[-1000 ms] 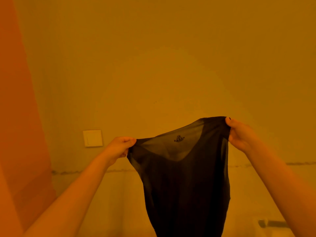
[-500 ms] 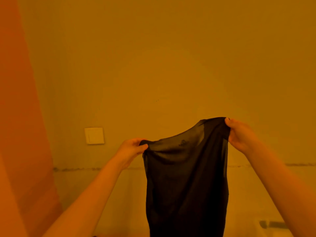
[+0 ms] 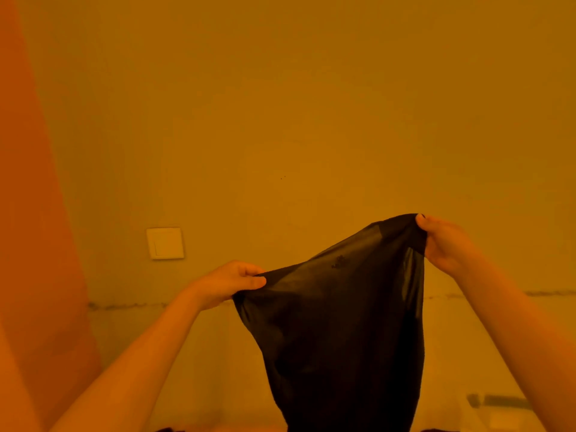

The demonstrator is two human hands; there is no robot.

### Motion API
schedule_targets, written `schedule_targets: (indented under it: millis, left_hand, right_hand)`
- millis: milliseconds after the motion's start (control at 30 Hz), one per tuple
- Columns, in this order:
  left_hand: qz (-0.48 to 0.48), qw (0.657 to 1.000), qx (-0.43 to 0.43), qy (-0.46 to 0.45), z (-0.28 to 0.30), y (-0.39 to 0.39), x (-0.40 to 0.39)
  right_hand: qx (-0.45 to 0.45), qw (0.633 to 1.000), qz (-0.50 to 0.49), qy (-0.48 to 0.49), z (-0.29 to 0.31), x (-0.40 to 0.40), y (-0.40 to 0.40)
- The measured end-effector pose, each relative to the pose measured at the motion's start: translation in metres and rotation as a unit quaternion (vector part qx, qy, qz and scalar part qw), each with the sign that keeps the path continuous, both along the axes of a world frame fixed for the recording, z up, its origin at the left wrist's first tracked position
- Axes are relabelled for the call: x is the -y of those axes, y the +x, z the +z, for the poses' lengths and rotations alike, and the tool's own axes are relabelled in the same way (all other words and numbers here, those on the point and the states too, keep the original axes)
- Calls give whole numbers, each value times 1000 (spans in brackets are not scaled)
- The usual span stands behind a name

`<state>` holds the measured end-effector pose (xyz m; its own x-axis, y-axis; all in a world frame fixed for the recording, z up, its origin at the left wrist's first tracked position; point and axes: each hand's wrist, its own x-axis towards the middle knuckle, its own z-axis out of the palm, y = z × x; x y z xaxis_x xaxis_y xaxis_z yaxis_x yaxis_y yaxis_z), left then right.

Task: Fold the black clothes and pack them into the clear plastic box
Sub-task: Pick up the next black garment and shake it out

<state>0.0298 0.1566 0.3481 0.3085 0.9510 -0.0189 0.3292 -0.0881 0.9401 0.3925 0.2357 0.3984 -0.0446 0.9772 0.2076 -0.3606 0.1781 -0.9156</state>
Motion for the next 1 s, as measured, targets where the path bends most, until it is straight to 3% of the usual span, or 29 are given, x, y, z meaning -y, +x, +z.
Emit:
schedule_targets:
  millis: [100, 300, 467, 533, 600, 733, 900, 1000]
  left_hand:
    - [-36, 999, 19, -25, 9, 0, -2]
    - [-59, 985, 146, -63, 35, 6, -7]
    - [-109, 981, 149, -58, 50, 12, -13]
    - [-136, 984, 97, -62, 56, 13, -12]
    - [-120, 990, -27, -71, 62, 17, -8]
    - [-78, 966, -244, -34, 72, 28, 0]
    - [15, 938, -347, -2, 77, 23, 1]
    - [59, 939, -338, -26, 72, 20, 2]
  right_hand:
    - [21, 1000, 14, -2, -2, 1, 1]
    - [3, 999, 37, -6, -1, 2, -1]
    - [10, 999, 46, -9, 2, 6, 3]
    - [14, 999, 44, -11, 0, 7, 4]
    - [24, 999, 37, -16, -2, 7, 4]
    - [34, 999, 33, -17, -5, 7, 3]
    - [68, 997, 17, -22, -9, 7, 9]
    - [79, 997, 4, -24, -10, 8, 9]
